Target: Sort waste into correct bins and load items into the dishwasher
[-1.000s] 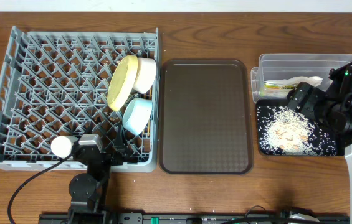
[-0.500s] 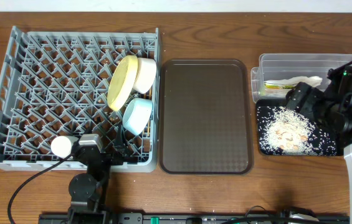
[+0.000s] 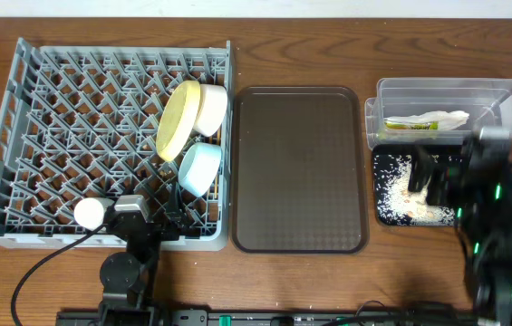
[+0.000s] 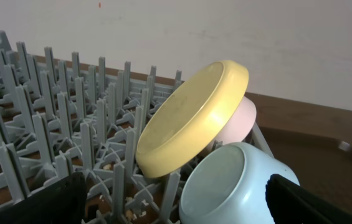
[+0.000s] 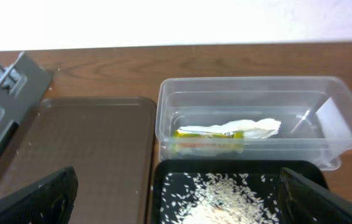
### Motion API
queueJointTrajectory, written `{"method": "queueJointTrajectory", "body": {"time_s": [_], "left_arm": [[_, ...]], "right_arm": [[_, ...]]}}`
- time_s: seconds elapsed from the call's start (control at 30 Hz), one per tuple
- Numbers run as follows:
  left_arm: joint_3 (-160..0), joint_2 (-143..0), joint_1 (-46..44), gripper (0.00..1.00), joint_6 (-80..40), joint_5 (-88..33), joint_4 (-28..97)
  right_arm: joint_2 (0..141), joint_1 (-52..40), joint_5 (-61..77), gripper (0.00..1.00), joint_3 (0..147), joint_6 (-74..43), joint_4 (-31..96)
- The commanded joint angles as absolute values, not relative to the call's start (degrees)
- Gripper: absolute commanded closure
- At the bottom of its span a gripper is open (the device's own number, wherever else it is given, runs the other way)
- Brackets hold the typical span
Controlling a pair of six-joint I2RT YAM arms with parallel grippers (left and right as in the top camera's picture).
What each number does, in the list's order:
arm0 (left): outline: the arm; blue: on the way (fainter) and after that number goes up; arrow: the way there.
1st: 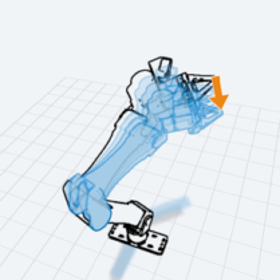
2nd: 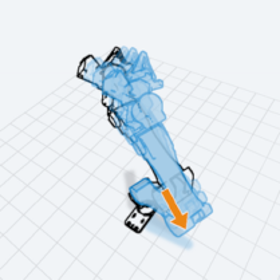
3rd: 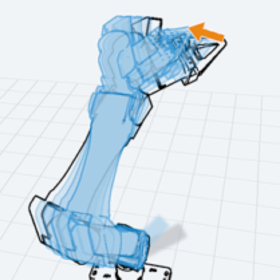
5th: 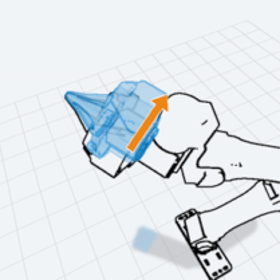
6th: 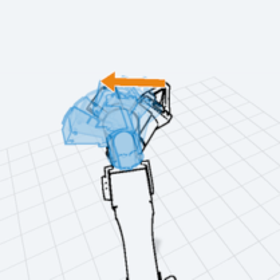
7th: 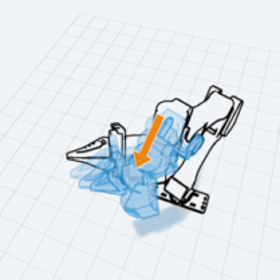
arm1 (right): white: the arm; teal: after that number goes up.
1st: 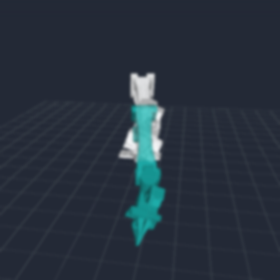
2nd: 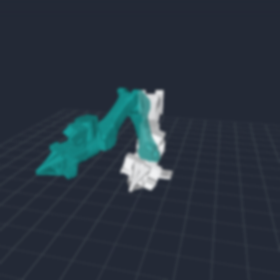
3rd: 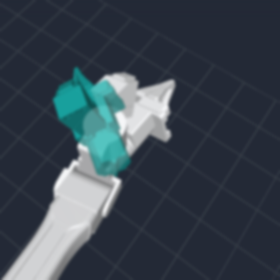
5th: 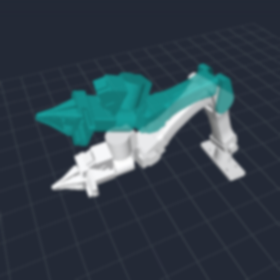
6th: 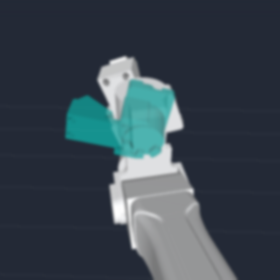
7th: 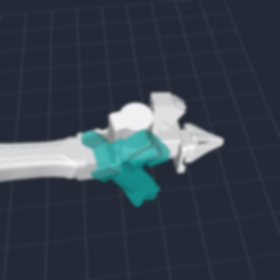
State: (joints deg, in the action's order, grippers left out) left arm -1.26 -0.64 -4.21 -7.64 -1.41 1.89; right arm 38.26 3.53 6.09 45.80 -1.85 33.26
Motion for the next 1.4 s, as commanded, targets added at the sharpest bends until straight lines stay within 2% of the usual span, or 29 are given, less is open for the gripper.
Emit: {"method": "queueJointTrajectory", "body": {"time_s": [0.0, 0.27, 0.5, 0.77, 1.37], "left_arm": [[-0.23, -0.67, -3.92, 0.07, -7.33, -0.89, 4.03], [-0.23, -0.67, -3.92, 0.07, -7.33, -0.89, 4.03], [-0.23, -0.67, -3.92, 0.07, -7.33, -0.89, 4.03], [-0.23, -0.67, -3.92, 0.07, -7.33, -0.89, 4.03], [-0.23, -0.67, -3.92, 0.07, -7.33, -0.89, 4.03]], "right_arm": [[30.5, 3.03, 5.34, 0.01, 39.09, 3.38, 32.27], [10.9, 3.03, 5.39, 0.01, 23.83, 3.51, 23.53], [0.89, 2.96, 6.07, 0.01, 10.66, 3.46, 14.31], [0.27, 1.34, 6.11, 0.01, 0.36, 3.05, 0.03], [0.38, 0.69, 5.82, 0.01, 0.32, 3.31, 3.77]]}}
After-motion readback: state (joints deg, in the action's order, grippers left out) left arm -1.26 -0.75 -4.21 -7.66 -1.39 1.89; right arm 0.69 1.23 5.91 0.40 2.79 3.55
